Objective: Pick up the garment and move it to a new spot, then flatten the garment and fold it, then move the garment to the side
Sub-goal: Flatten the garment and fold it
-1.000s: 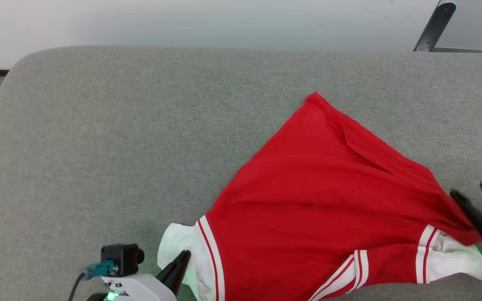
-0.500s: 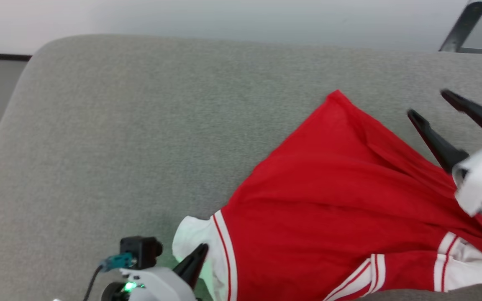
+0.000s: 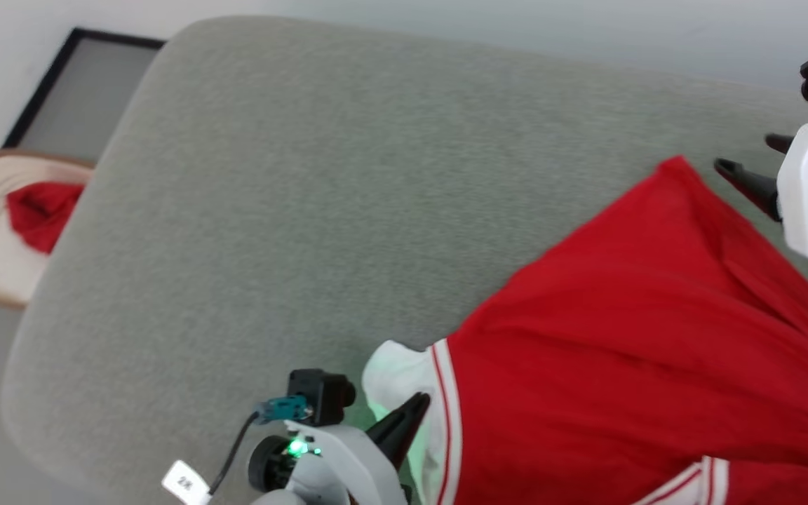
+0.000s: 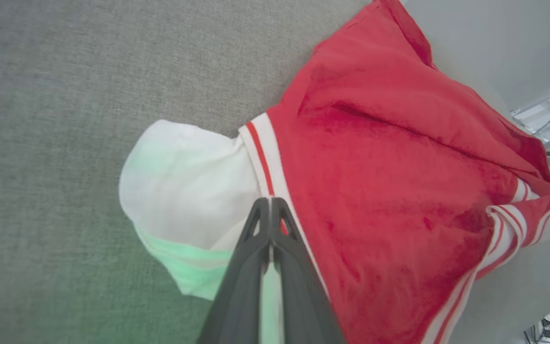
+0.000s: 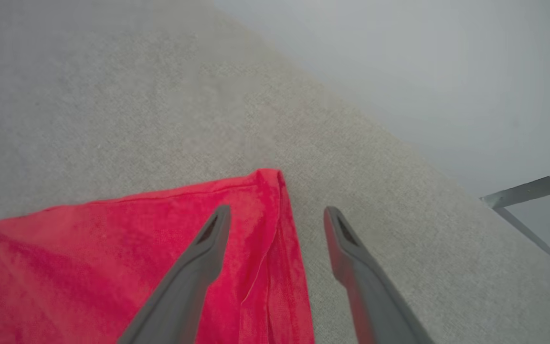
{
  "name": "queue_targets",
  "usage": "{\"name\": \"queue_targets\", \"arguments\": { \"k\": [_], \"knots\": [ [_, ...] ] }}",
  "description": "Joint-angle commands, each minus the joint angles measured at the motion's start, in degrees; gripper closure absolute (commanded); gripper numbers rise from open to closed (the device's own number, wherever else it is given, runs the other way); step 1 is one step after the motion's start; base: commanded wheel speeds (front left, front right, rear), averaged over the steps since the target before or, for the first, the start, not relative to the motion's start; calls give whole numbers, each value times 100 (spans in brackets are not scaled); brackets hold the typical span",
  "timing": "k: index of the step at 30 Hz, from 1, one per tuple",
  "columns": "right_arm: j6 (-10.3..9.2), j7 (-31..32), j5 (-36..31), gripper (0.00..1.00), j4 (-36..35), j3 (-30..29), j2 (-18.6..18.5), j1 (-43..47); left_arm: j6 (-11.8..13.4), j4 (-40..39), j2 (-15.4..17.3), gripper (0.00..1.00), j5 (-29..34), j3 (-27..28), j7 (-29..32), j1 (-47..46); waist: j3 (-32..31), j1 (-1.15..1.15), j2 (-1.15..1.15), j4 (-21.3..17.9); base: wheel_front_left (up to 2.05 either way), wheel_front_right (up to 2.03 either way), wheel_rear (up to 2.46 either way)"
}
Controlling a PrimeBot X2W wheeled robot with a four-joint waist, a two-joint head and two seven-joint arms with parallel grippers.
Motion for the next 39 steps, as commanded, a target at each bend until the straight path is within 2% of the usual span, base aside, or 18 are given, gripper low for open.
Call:
{"name": "queue_targets", "arguments": {
  "k": [1, 11, 20, 22, 32, 39],
  "knots": [
    [-4, 152, 48, 0, 176, 129, 26, -162, -67, 59, -59, 100, 40, -21, -23, -74, 159, 0, 0, 364, 0, 0, 0],
    [-4, 1063, 327, 0, 1729, 787, 321, -882, -420, 612, -495, 100, 37, -154, -161, -353, 453, 0, 0, 828, 0, 0, 0],
    [-4, 1591, 415, 0, 2779, 933, 551, -1108, -604, 964, -652, 100, 2, -167, -281, -479, 545, 0, 0, 964, 0, 0, 0],
    [-4, 1613, 477, 100, 2888, 903, 604, -1161, -643, 1025, -668, 100, -9, -160, -302, -490, 554, 0, 0, 958, 0, 0, 0],
    [-4, 1299, 540, 100, 2829, 994, 657, -1490, -636, 1136, -562, 100, -29, -110, -305, -537, 452, 0, 0, 678, 0, 0, 0],
    [-4, 788, 659, 100, 2470, 1015, 727, -1765, -396, 640, -78, 100, 71, -41, 70, -723, 208, 0, 0, 322, 0, 0, 0]
  ]
}}
